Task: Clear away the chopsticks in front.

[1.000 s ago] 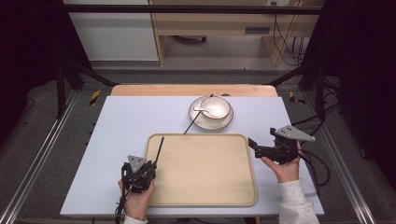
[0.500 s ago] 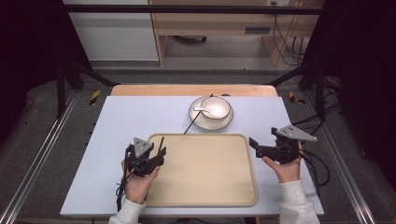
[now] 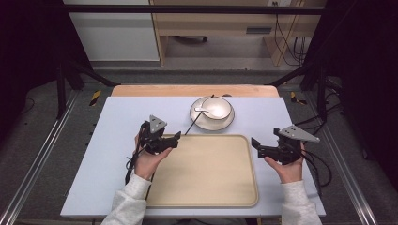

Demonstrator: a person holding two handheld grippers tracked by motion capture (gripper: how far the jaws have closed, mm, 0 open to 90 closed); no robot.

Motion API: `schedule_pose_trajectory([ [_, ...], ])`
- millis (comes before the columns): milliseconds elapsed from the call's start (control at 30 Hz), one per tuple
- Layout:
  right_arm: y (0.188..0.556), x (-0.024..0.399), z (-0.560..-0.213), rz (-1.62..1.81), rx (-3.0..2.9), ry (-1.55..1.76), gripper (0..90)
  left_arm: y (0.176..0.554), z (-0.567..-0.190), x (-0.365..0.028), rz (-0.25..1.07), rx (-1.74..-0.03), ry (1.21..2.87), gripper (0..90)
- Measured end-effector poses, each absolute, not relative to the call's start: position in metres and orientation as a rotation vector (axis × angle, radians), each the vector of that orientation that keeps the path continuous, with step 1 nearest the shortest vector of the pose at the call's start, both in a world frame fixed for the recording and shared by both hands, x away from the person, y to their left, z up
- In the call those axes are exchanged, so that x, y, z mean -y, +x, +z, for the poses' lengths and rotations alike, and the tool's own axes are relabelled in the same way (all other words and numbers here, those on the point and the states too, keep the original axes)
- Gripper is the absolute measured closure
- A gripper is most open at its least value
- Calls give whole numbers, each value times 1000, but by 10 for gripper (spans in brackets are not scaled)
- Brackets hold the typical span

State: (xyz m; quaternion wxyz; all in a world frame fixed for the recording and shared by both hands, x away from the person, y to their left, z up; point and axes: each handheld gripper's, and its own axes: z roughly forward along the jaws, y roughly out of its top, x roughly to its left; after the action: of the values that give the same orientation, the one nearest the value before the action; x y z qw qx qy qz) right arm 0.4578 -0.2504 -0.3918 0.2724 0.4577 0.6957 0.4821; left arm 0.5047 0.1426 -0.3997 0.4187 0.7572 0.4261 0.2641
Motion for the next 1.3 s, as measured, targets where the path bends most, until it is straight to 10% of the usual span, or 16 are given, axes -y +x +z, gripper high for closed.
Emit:
schedule_pose_trajectory([
  [600,460,250,-392,1304,-1872,1235,59,563,-413,-103,601,-973,2057,280],
  [1300,461,250,-392,1295,-1881,1231,70,611,-434,-73,617,-981,2140,511],
])
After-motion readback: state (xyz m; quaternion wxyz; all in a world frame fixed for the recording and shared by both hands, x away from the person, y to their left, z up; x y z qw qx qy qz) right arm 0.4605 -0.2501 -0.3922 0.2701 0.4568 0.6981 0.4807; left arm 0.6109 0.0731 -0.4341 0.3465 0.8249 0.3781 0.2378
